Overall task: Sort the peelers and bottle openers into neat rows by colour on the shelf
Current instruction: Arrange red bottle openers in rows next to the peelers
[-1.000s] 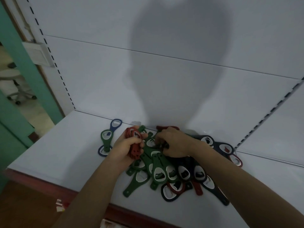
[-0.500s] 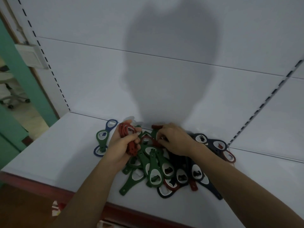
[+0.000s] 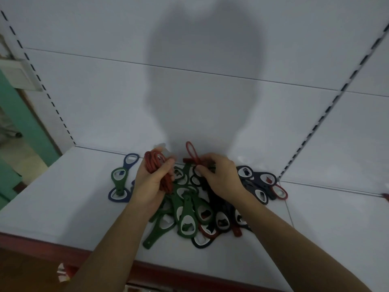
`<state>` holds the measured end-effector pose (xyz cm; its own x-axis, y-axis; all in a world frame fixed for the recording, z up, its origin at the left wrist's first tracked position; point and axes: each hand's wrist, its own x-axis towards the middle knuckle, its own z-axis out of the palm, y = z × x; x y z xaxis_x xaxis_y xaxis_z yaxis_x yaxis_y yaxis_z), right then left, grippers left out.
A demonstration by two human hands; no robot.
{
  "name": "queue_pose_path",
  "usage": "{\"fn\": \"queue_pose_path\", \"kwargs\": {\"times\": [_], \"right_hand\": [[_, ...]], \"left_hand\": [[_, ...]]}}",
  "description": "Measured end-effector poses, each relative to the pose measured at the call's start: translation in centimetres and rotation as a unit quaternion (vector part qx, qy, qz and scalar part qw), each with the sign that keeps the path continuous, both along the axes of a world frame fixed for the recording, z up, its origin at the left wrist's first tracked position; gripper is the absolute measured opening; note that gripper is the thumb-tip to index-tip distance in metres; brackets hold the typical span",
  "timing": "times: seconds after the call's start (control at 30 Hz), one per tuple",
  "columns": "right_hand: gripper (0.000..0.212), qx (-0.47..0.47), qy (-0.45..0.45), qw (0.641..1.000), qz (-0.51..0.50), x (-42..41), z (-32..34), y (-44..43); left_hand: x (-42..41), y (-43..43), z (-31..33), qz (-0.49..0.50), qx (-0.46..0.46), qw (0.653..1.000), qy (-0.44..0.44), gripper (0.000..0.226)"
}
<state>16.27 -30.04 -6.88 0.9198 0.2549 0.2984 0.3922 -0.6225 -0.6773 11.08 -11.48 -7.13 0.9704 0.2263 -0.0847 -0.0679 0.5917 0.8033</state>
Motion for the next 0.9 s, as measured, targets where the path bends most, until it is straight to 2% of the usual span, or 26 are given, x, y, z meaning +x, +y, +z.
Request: {"fn": "queue_pose_path", "kwargs": {"times": [0.13,0.2,0.27,0.33,0.43,0.5,0.57,0.63,0.7,0.73,0.83,0.9], "right_hand": [[0.022,0.032,-0.027,0.997,0.072,-3.1,1.5,-0.8],[0.022,0.041,-0.040,0.995,0.082,-4.4,1.9,-1.5],[0.020,0.059,-0.052,0.996,0.033,-5.5,1.7,-3.1],[0.015,0.061,-0.039,0.996,-0.052,-6.7,1.2,-5.4],[0.017,-0.012,0.048,0.995,-0.084,-8.7,0.3,-8.9],[0.024,-0.095,0.117,0.988,-0.043,-10.2,-0.5,-9.9],[0.037,-0.152,0.123,0.980,-0.022,-11.1,-1.8,-10.2],[0.044,-0.159,0.086,0.982,-0.051,-11.3,-3.0,-10.5],[0.041,-0.144,0.059,0.985,-0.076,-11.5,-3.6,-10.7],[0.036,-0.145,0.040,0.985,-0.086,-11.7,-3.9,-10.8],[0.028,-0.154,-0.029,0.978,-0.138,-12.6,-4.8,-10.7],[0.029,-0.143,-0.054,0.973,-0.171,-12.8,-5.0,-10.3]], "left_hand": [[0.3,-3.4,0.9,-0.056,0.056,0.997,0.009,0.064],[0.5,-5.1,1.0,-0.066,0.075,0.995,0.024,0.056],[0.5,-6.3,1.0,-0.054,0.075,0.995,0.024,0.044],[0.5,-6.9,0.9,-0.061,0.045,0.997,0.014,0.044],[0.1,-7.8,0.8,-0.088,0.038,0.995,0.029,0.040],[-0.1,-8.5,0.7,-0.108,0.083,0.990,0.041,0.036],[-0.2,-9.0,0.5,-0.158,0.160,0.974,0.026,0.038],[-0.5,-9.1,0.3,-0.244,0.288,0.926,-0.002,0.041],[-0.9,-9.1,0.0,-0.318,0.420,0.849,-0.038,0.043],[-1.2,-9.0,-0.2,-0.329,0.471,0.817,-0.049,0.043],[-1.5,-8.2,-0.5,-0.299,0.578,0.756,-0.072,0.047],[-1.6,-7.5,-0.6,-0.279,0.665,0.689,-0.081,0.063]]}}
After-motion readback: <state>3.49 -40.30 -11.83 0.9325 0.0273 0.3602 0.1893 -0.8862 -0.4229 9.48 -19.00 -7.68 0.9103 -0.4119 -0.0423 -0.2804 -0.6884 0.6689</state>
